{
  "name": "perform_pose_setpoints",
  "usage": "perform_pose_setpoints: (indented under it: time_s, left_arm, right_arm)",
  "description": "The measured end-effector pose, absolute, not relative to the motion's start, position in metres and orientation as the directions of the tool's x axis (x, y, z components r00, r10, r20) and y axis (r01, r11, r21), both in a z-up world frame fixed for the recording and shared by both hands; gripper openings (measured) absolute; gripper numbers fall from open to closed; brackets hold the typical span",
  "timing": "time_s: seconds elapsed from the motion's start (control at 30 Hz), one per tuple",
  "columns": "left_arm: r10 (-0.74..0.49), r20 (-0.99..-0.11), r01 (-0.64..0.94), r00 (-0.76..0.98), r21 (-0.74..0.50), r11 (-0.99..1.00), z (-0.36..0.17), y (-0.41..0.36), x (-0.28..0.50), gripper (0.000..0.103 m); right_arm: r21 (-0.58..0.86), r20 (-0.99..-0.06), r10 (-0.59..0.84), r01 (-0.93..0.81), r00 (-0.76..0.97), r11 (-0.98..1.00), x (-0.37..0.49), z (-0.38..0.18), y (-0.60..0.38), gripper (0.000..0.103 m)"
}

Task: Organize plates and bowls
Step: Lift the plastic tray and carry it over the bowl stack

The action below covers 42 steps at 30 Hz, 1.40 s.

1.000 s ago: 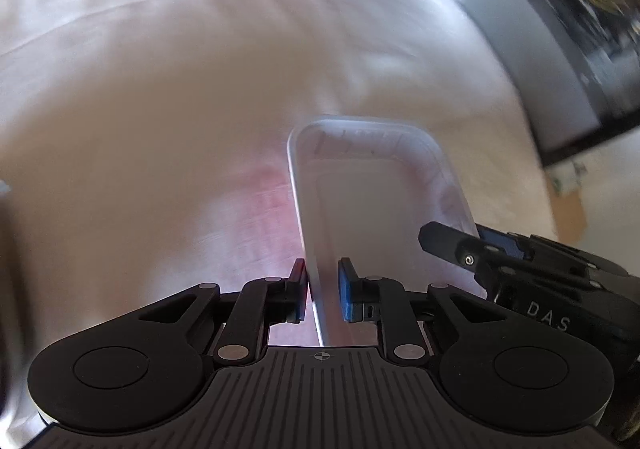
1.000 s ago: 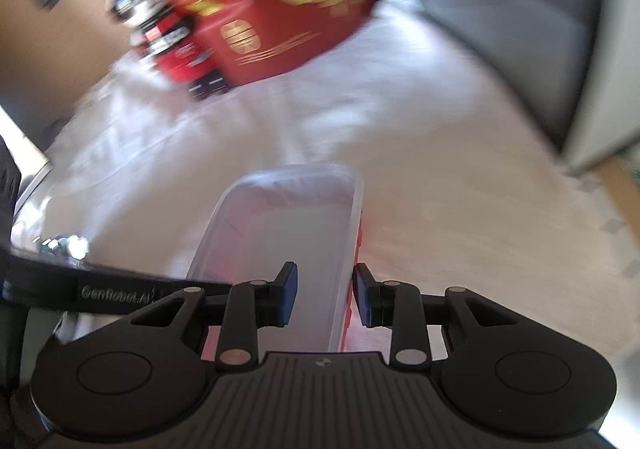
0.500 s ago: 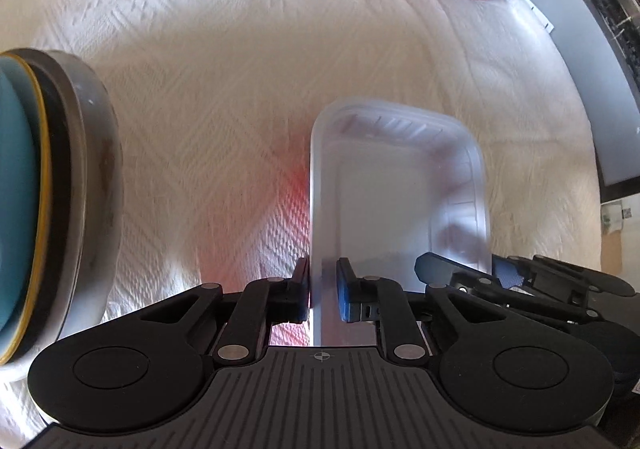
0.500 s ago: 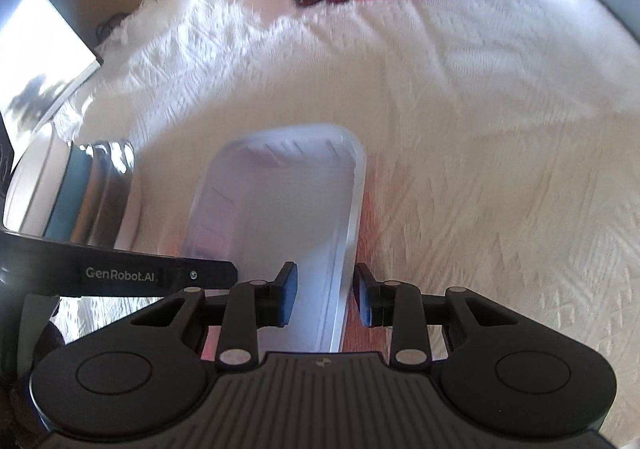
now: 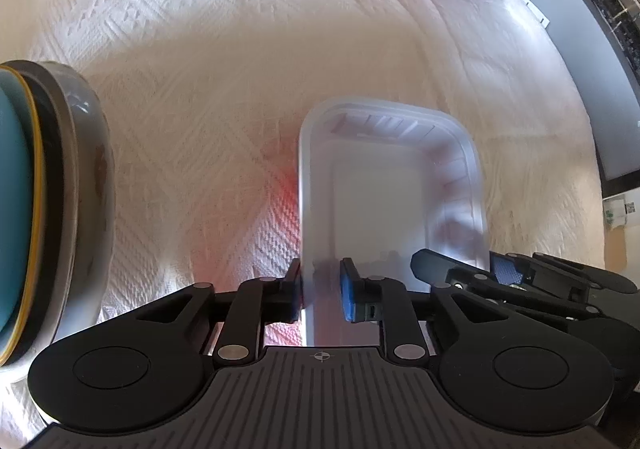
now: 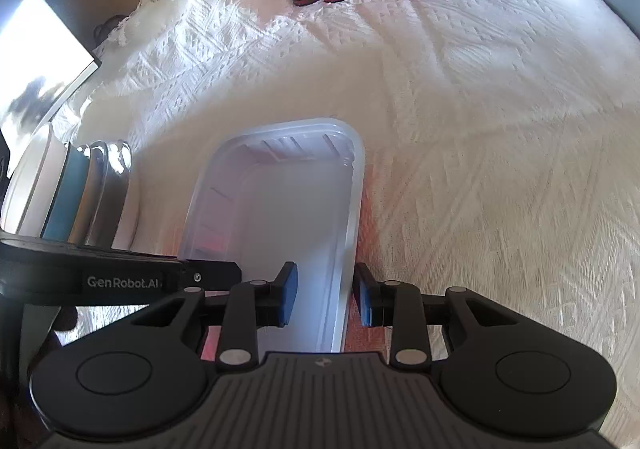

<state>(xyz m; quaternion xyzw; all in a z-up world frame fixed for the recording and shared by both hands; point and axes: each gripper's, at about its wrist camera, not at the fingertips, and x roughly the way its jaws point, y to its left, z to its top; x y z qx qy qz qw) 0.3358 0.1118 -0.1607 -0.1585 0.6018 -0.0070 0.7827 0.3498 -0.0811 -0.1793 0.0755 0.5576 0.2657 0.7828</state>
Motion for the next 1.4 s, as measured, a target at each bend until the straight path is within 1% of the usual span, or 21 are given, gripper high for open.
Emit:
perform_pose_setpoints:
  time_s: [0.07,0.17,0.2,0.3,0.43,0.6,0.7,0.8,0.9,1.0,1.13,1.27,1.4]
  left_arm:
    - [-0.198,-0.941,-0.159,0.273,-0.247,0.956,-0.160,0.107,0.336,0.028]
    - [-0.201,-0.939,-0.146,0.279,-0.248,0.958,-0.156,0.104,0.335,0.026]
    - [-0.219,-0.928,-0.138,0.301,-0.270,0.953,-0.149,0.105,0.333,0.024]
    - [-0.252,-0.877,-0.092,0.409,-0.315,0.945,-0.115,0.112,0.326,0.023]
    - [-0.228,-0.801,-0.075,0.554,-0.321,0.944,-0.057,0.134,0.312,0.023]
    - [-0.134,-0.710,-0.119,0.691,-0.294,0.948,0.013,0.183,0.289,0.024]
    - [-0.089,-0.686,-0.182,0.723,-0.314,0.932,0.035,0.220,0.266,0.024]
    - [-0.060,-0.669,-0.241,0.741,-0.348,0.906,0.041,0.257,0.239,0.024]
    - [-0.044,-0.677,-0.289,0.735,-0.372,0.882,0.029,0.289,0.214,0.024]
    - [-0.029,-0.721,-0.362,0.693,-0.382,0.850,0.009,0.318,0.202,0.024]
    - [-0.043,-0.769,-0.419,0.638,-0.394,0.818,-0.024,0.333,0.198,0.024]
    - [-0.105,-0.789,-0.429,0.605,-0.434,0.792,-0.044,0.343,0.200,0.021]
    - [-0.128,-0.791,-0.427,0.598,-0.450,0.784,-0.049,0.348,0.199,0.021]
  right_arm:
    - [0.409,-0.835,0.495,-0.328,0.242,0.851,0.349,-0.179,-0.081,0.031]
    - [0.426,-0.836,0.495,-0.291,0.235,0.857,0.350,-0.178,-0.083,0.031]
    - [0.431,-0.834,0.497,-0.278,0.240,0.858,0.351,-0.174,-0.086,0.031]
    - [0.409,-0.809,0.498,-0.308,0.312,0.859,0.351,-0.149,-0.091,0.031]
    - [0.439,-0.733,0.556,-0.351,0.392,0.827,0.354,-0.096,-0.091,0.031]
    - [0.446,-0.604,0.639,-0.462,0.477,0.767,0.343,-0.026,-0.055,0.031]
    - [0.433,-0.544,0.684,-0.535,0.487,0.725,0.332,0.004,-0.019,0.033]
    - [0.411,-0.510,0.724,-0.609,0.464,0.679,0.319,0.021,0.019,0.033]
    - [0.379,-0.517,0.750,-0.674,0.414,0.634,0.305,0.025,0.057,0.033]
    - [0.364,-0.558,0.755,-0.716,0.345,0.596,0.291,0.012,0.092,0.033]
    - [0.364,-0.631,0.721,-0.711,0.287,0.602,0.283,-0.016,0.123,0.033]
    - [0.375,-0.684,0.683,-0.680,0.255,0.630,0.286,-0.034,0.136,0.033]
    - [0.380,-0.704,0.666,-0.659,0.249,0.649,0.288,-0.042,0.139,0.033]
